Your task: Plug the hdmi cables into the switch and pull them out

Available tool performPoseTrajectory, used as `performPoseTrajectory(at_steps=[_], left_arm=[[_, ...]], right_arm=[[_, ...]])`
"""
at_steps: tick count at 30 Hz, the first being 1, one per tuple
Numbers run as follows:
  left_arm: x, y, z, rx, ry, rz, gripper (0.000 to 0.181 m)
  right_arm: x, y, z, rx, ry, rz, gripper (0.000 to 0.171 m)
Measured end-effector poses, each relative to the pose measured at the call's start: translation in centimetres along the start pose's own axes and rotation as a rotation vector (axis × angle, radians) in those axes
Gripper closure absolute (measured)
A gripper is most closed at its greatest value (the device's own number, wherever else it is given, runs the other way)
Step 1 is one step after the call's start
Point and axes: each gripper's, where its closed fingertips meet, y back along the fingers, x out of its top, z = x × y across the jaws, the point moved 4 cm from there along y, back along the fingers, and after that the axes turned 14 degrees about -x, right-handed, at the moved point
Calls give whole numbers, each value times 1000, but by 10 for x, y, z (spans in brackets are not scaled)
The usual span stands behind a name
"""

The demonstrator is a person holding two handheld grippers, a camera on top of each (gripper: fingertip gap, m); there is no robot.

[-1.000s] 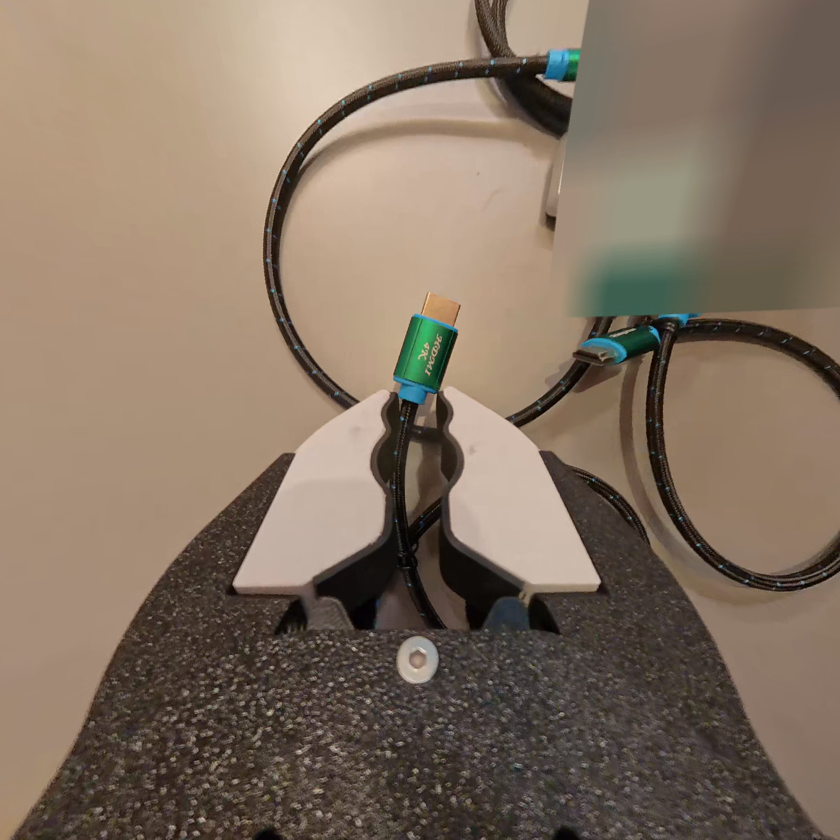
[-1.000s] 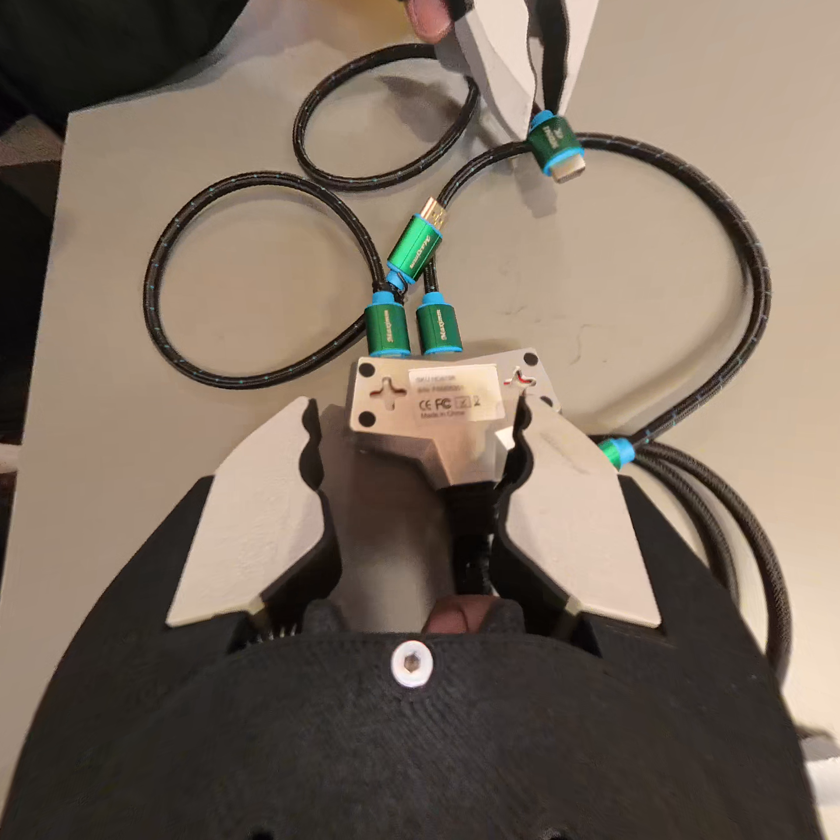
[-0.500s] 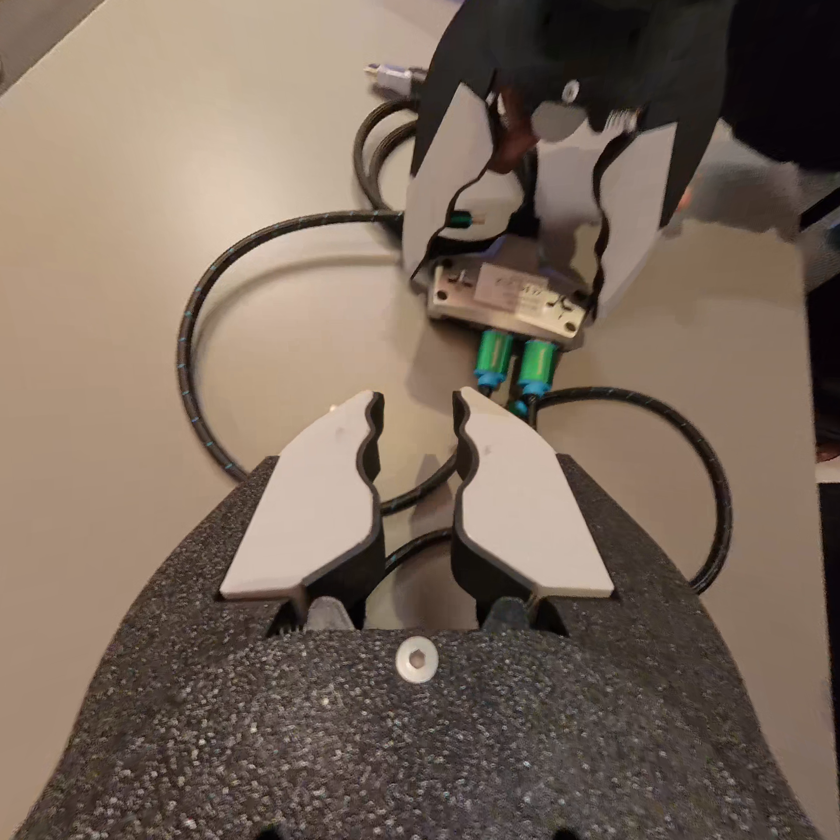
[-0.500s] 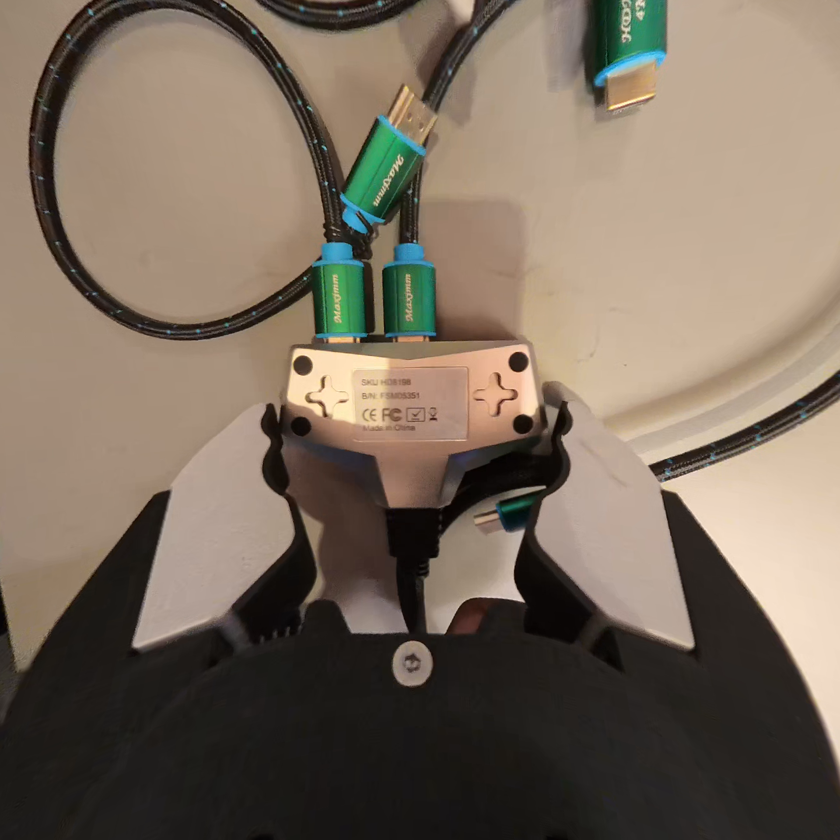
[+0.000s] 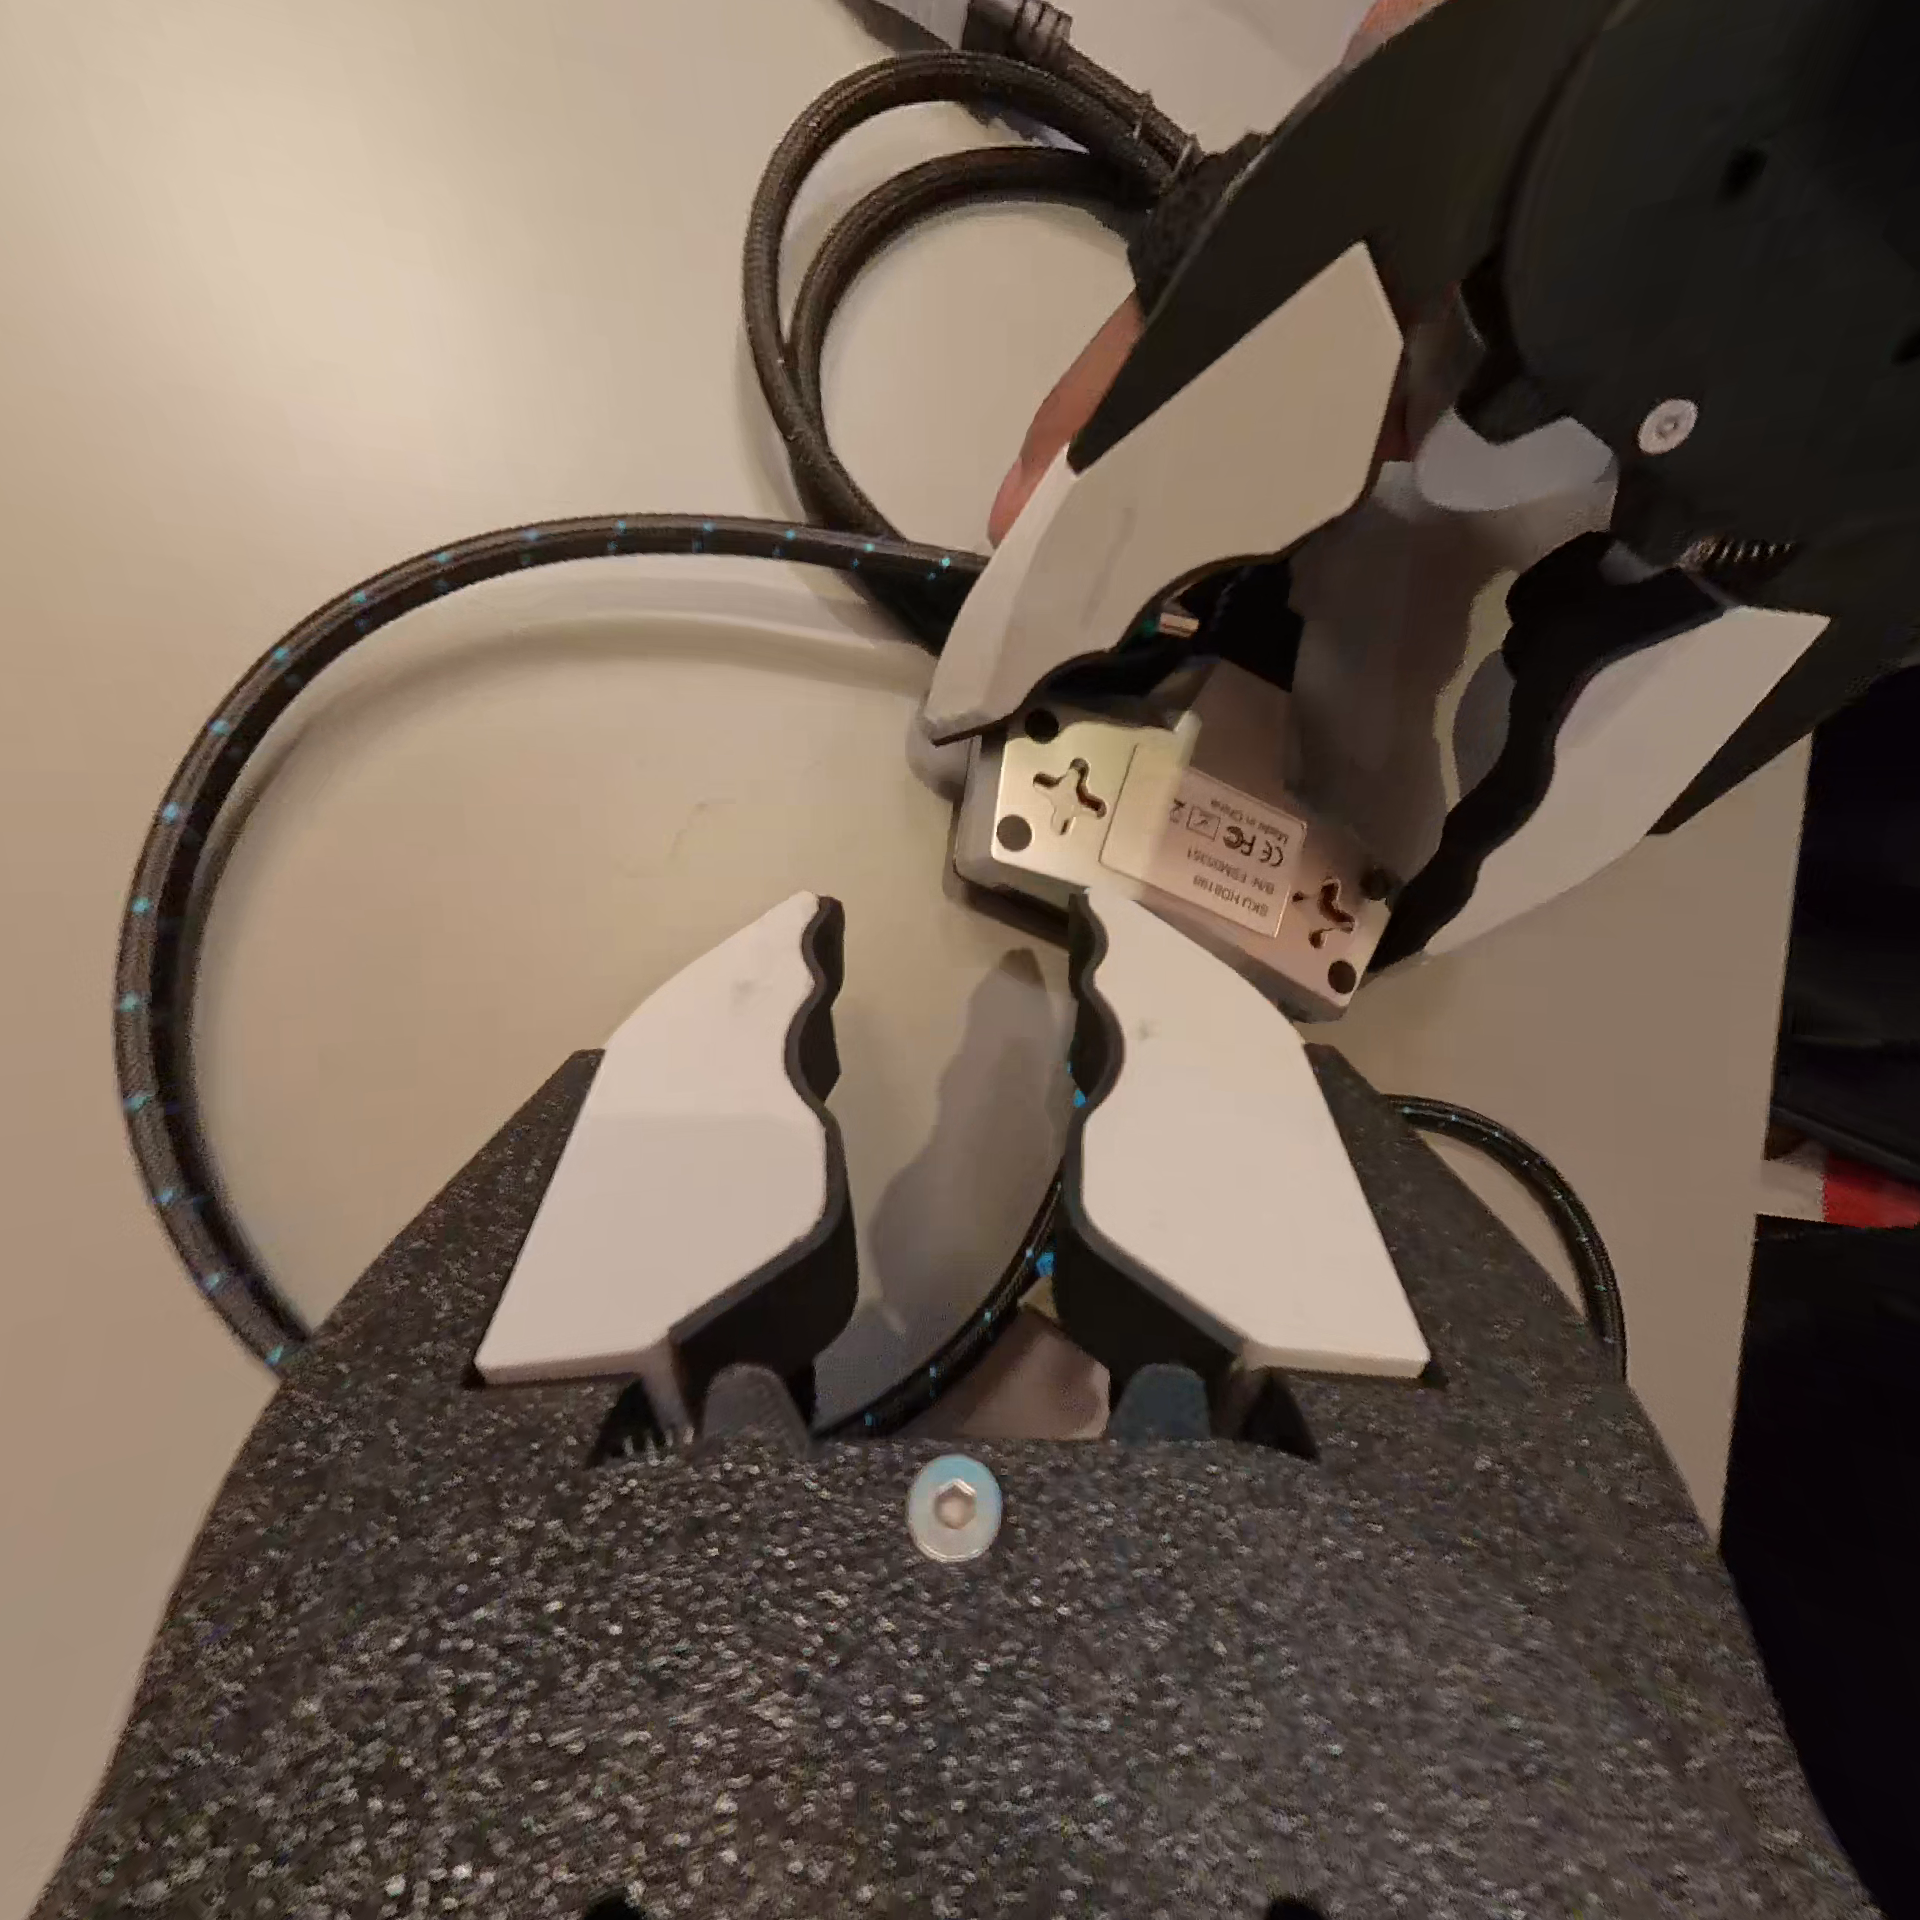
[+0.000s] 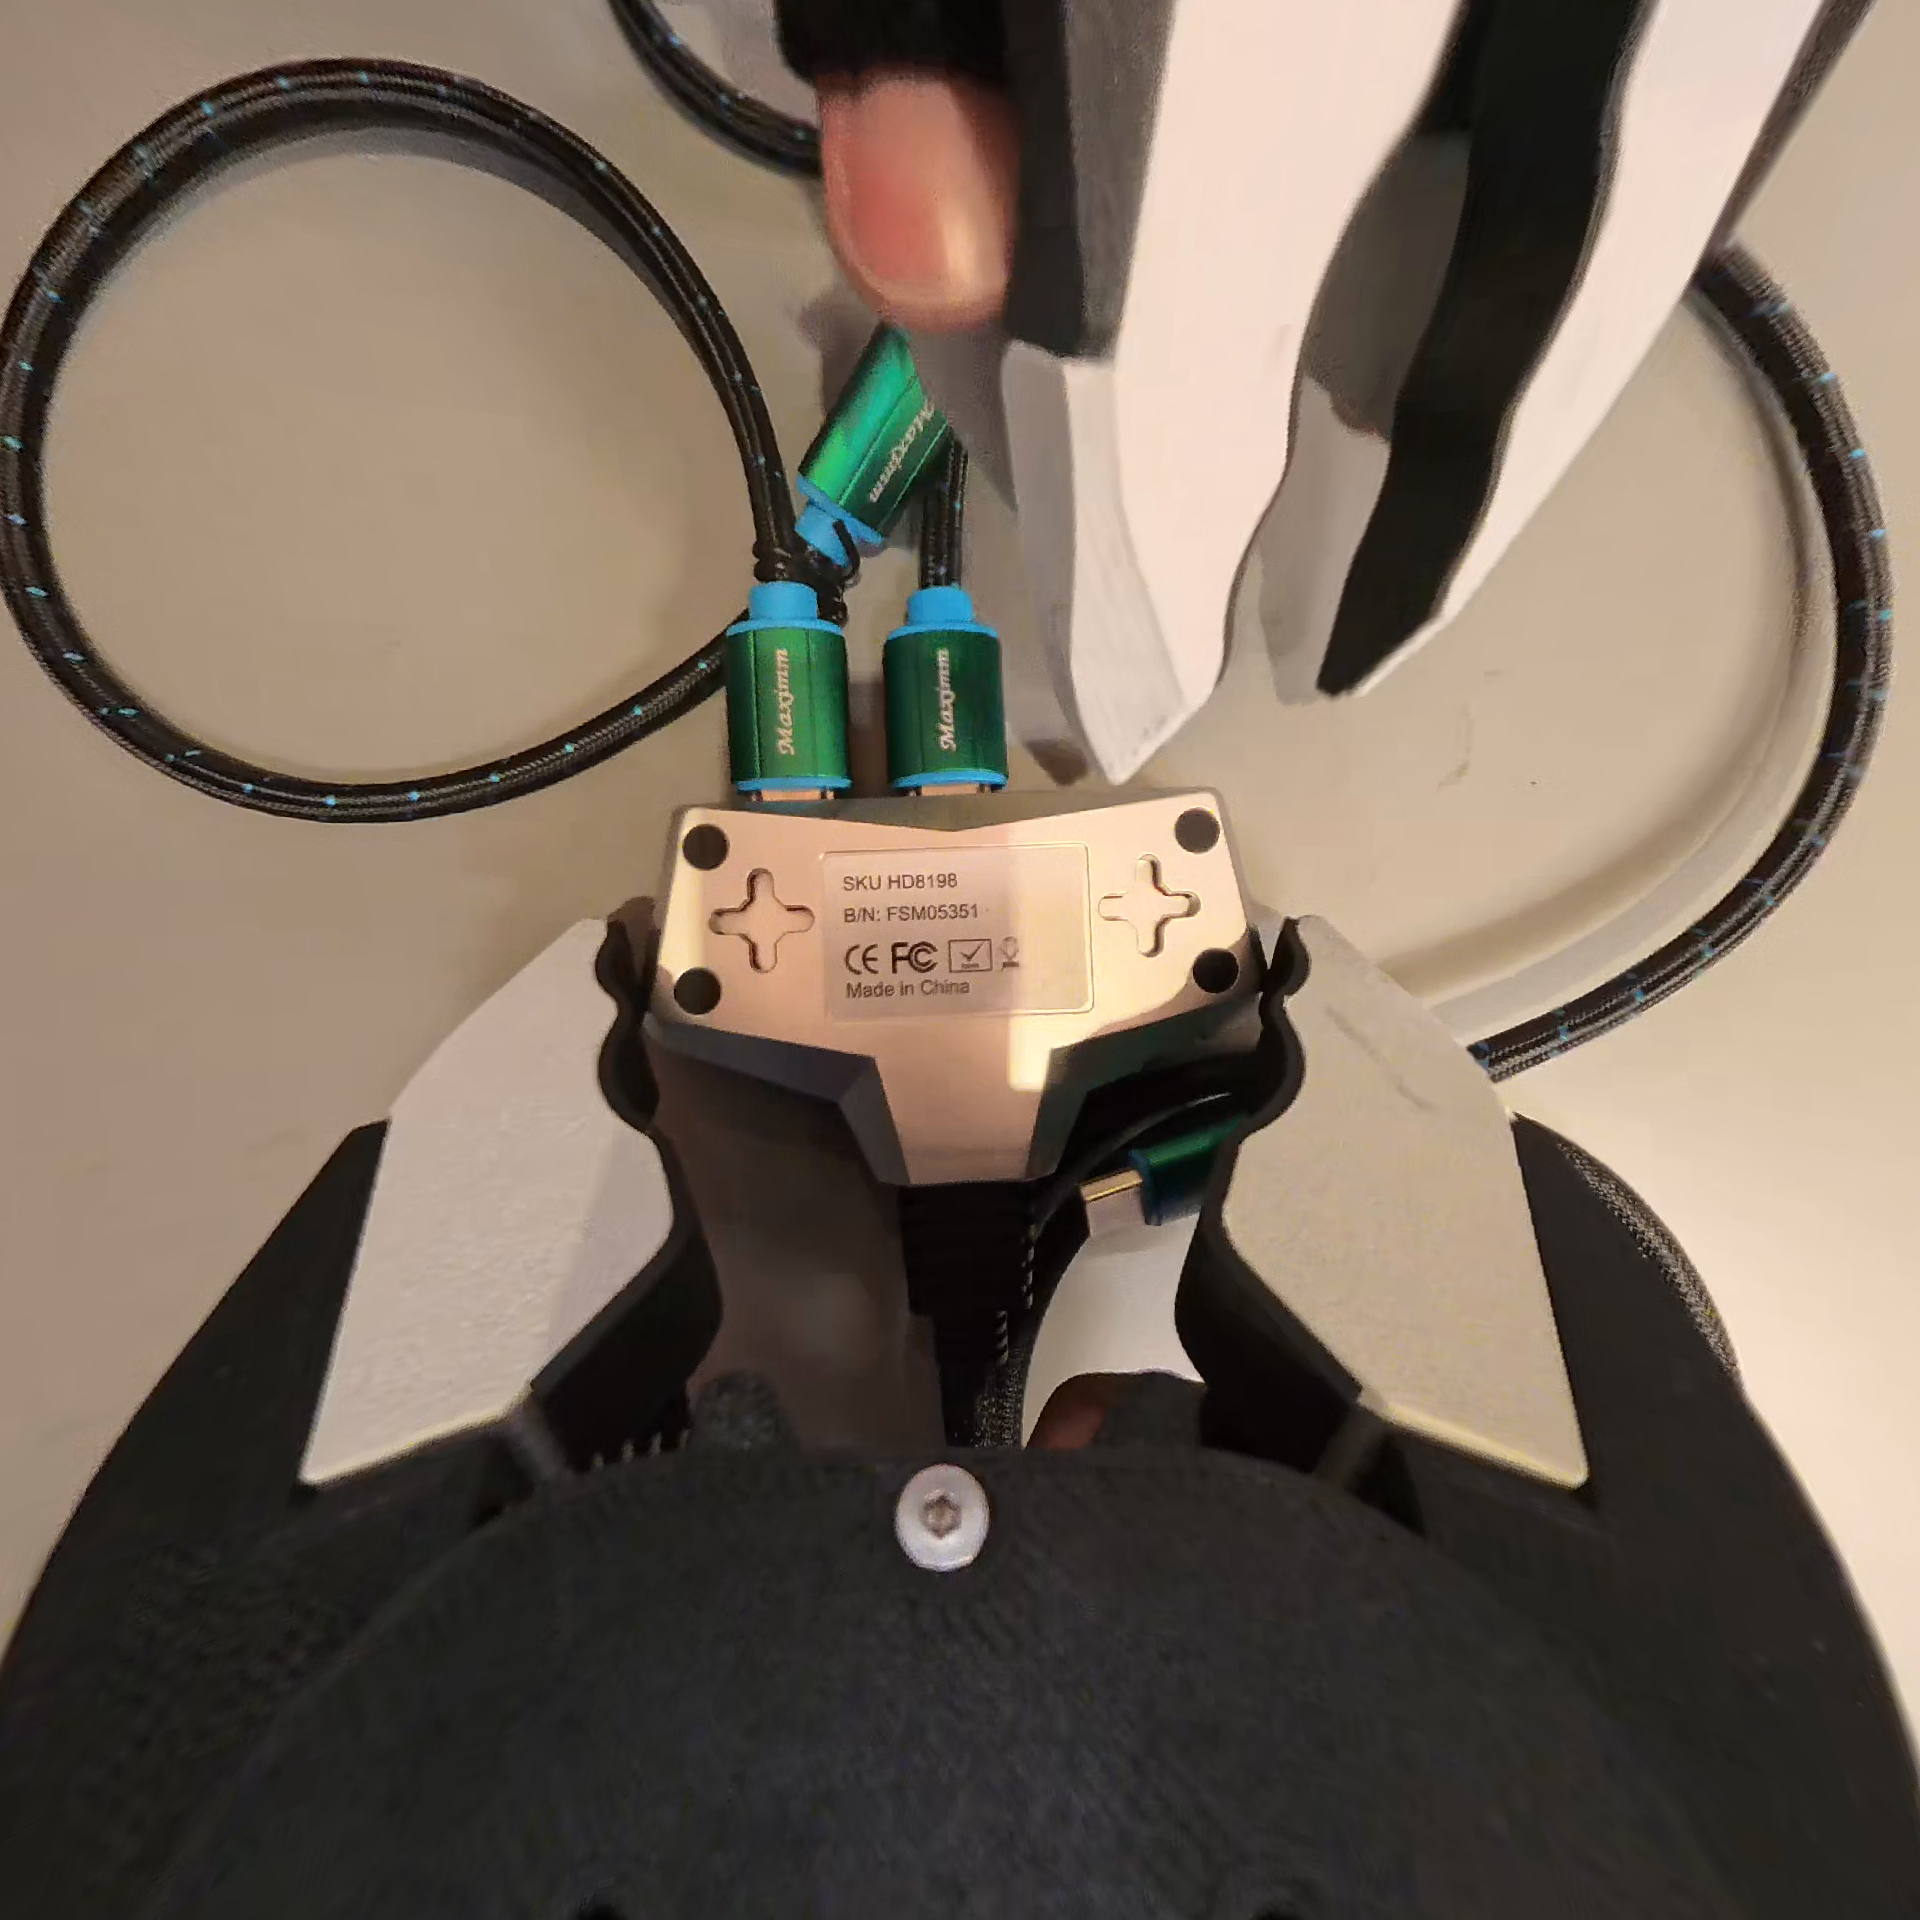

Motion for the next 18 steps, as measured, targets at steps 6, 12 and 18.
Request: performPoseTrajectory(at_steps=[6, 12, 18], left_arm=[[0, -22, 12, -174, 20, -35, 133], [2, -27, 14, -233, 4, -53, 132], [0, -27, 15, -228, -7, -43, 132]], right_arm=[[2, 9, -13, -81, 83, 105, 70], [0, 13, -24, -176, 145, 171, 95], [-25, 32, -6, -222, 54, 106, 92]])
